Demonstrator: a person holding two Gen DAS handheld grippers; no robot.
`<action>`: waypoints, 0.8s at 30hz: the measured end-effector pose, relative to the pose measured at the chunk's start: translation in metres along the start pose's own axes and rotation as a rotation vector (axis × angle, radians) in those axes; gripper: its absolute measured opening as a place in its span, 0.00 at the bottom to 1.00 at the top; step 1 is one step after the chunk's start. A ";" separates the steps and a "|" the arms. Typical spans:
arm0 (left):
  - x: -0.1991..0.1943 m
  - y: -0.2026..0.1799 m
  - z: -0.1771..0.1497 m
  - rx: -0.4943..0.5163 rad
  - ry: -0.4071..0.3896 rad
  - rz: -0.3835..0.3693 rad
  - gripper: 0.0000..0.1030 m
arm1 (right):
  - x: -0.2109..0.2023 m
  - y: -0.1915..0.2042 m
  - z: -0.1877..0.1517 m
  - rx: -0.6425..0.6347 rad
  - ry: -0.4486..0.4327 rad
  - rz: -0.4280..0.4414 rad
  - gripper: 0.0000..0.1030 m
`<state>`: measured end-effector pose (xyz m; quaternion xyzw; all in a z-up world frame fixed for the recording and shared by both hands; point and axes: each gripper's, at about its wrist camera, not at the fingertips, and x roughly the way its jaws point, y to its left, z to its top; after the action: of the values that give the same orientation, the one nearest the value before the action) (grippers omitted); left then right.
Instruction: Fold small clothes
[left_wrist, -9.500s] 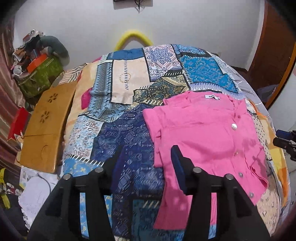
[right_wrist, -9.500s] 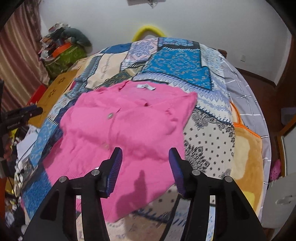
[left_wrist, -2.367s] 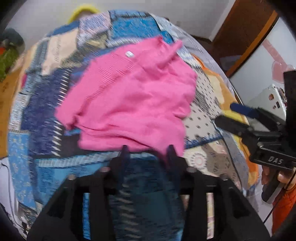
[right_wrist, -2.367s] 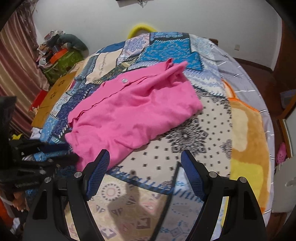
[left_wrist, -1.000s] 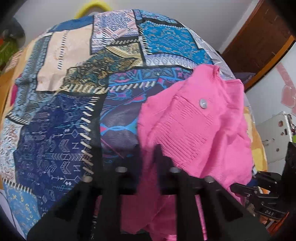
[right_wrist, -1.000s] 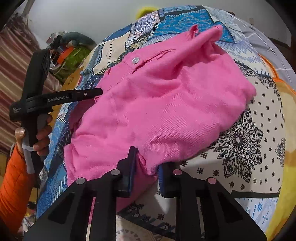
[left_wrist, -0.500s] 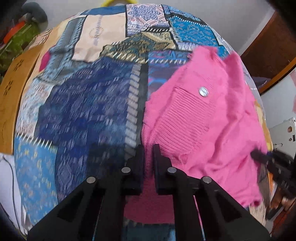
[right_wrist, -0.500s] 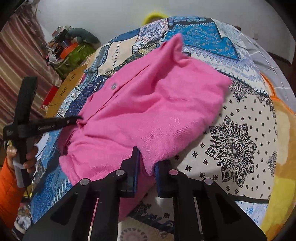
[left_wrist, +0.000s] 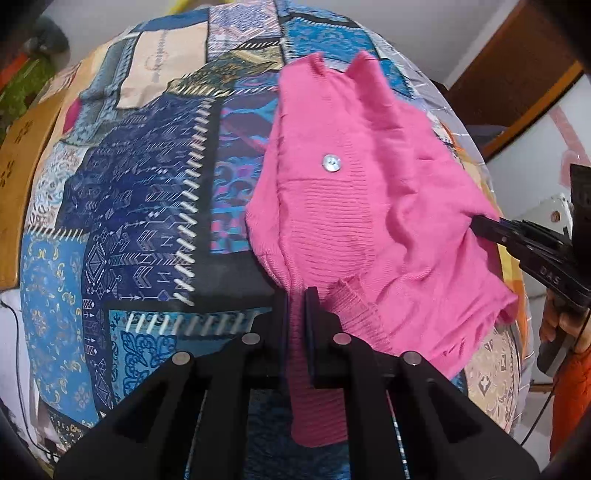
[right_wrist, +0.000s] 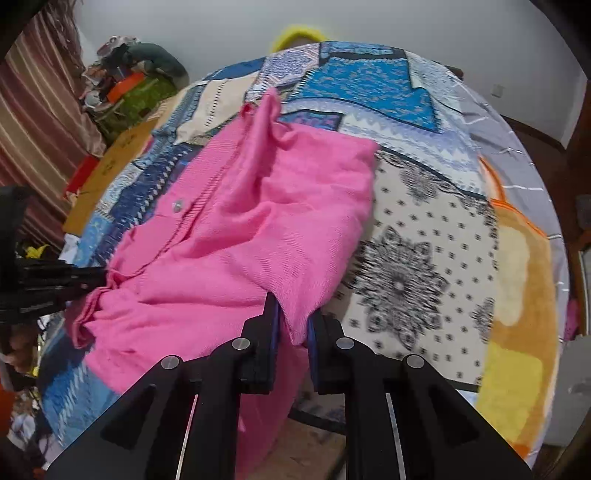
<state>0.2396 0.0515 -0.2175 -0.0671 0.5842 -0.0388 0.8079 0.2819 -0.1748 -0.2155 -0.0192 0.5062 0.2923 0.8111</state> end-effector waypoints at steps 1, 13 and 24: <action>-0.001 -0.005 0.000 0.017 -0.006 0.020 0.09 | -0.001 -0.003 -0.002 0.002 0.003 -0.010 0.12; -0.009 -0.008 0.028 0.086 -0.079 0.211 0.38 | -0.019 -0.034 -0.013 0.020 -0.026 -0.078 0.12; 0.019 -0.037 0.099 0.140 -0.071 0.184 0.75 | -0.012 -0.033 0.024 0.026 -0.090 -0.038 0.52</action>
<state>0.3397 0.0183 -0.1993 0.0421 0.5550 -0.0027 0.8308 0.3139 -0.1997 -0.2029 -0.0050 0.4727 0.2707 0.8386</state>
